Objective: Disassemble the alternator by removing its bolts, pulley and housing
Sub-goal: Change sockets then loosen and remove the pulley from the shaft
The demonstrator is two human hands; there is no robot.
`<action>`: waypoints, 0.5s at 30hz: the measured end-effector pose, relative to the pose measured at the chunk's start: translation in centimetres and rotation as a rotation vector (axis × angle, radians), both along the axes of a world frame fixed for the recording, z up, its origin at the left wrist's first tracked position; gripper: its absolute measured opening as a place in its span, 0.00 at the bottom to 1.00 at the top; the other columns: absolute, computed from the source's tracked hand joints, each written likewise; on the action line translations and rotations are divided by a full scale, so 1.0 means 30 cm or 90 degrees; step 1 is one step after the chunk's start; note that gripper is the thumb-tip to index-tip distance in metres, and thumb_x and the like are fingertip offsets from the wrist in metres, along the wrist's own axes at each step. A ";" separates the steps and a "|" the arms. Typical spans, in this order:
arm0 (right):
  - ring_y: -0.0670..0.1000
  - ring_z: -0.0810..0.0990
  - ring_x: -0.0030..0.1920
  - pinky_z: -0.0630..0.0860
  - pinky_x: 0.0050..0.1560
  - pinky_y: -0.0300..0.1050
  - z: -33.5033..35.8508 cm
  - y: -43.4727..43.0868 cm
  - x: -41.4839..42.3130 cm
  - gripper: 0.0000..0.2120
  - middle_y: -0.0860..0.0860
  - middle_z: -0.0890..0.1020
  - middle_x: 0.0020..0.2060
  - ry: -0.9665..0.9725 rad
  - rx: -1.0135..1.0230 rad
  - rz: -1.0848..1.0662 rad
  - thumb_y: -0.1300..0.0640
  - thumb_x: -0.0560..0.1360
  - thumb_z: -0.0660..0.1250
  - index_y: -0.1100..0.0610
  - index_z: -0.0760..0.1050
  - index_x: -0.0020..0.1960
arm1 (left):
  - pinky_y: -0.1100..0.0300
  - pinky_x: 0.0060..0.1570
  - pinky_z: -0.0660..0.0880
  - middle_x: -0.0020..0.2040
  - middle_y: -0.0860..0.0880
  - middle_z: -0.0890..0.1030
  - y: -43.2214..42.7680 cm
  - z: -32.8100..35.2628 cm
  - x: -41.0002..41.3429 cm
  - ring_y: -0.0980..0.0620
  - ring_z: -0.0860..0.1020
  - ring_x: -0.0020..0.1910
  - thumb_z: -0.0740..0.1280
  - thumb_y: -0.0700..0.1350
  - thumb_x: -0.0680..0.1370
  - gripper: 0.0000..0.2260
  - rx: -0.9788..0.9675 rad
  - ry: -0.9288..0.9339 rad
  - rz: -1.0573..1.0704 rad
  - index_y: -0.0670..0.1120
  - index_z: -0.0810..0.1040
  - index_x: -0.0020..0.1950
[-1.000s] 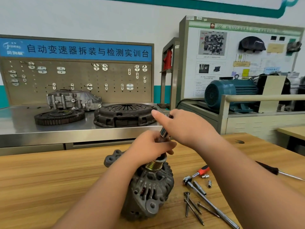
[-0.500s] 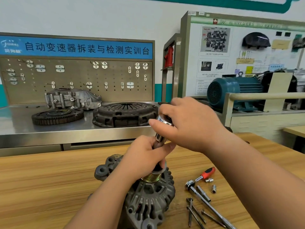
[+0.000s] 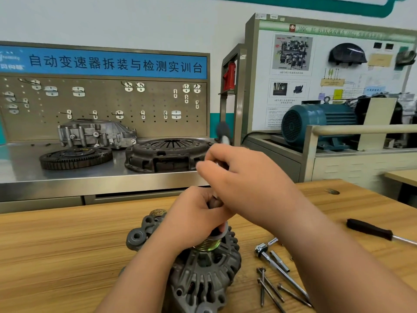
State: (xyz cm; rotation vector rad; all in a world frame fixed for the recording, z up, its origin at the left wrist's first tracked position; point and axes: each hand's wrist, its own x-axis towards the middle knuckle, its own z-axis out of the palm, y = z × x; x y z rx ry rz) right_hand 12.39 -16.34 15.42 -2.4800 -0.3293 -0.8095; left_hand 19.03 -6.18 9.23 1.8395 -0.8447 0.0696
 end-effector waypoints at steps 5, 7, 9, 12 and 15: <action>0.45 0.79 0.37 0.76 0.42 0.40 0.028 -0.028 0.050 0.11 0.42 0.80 0.32 0.047 0.088 0.243 0.53 0.79 0.65 0.49 0.82 0.39 | 0.70 0.29 0.69 0.24 0.52 0.78 0.010 -0.013 0.007 0.60 0.73 0.23 0.69 0.50 0.76 0.19 0.016 0.003 0.000 0.46 0.74 0.26; 0.46 0.82 0.44 0.77 0.45 0.39 0.046 -0.043 0.051 0.09 0.40 0.83 0.39 0.106 0.094 0.323 0.59 0.78 0.67 0.47 0.83 0.47 | 0.72 0.27 0.67 0.22 0.55 0.76 0.008 -0.016 0.006 0.62 0.72 0.22 0.68 0.52 0.77 0.21 0.042 -0.049 0.047 0.49 0.72 0.24; 0.45 0.83 0.43 0.76 0.41 0.35 0.062 -0.044 0.052 0.11 0.39 0.83 0.39 0.167 0.112 0.347 0.62 0.77 0.67 0.47 0.81 0.52 | 0.69 0.28 0.67 0.21 0.56 0.75 0.003 -0.018 0.000 0.61 0.72 0.23 0.66 0.54 0.77 0.23 0.059 -0.088 0.091 0.50 0.70 0.23; 0.45 0.82 0.40 0.76 0.38 0.35 0.085 -0.016 0.050 0.11 0.36 0.81 0.33 0.187 0.098 0.263 0.61 0.78 0.66 0.46 0.81 0.52 | 0.66 0.31 0.68 0.21 0.55 0.76 -0.001 -0.017 -0.010 0.60 0.73 0.24 0.65 0.55 0.78 0.25 0.060 -0.084 0.125 0.50 0.70 0.21; 0.46 0.78 0.35 0.73 0.36 0.40 0.114 0.041 0.045 0.14 0.39 0.78 0.30 0.172 -0.022 0.116 0.59 0.78 0.61 0.43 0.80 0.49 | 0.60 0.31 0.69 0.24 0.49 0.77 -0.001 -0.010 -0.015 0.55 0.74 0.26 0.64 0.54 0.78 0.24 0.053 -0.084 0.134 0.45 0.72 0.23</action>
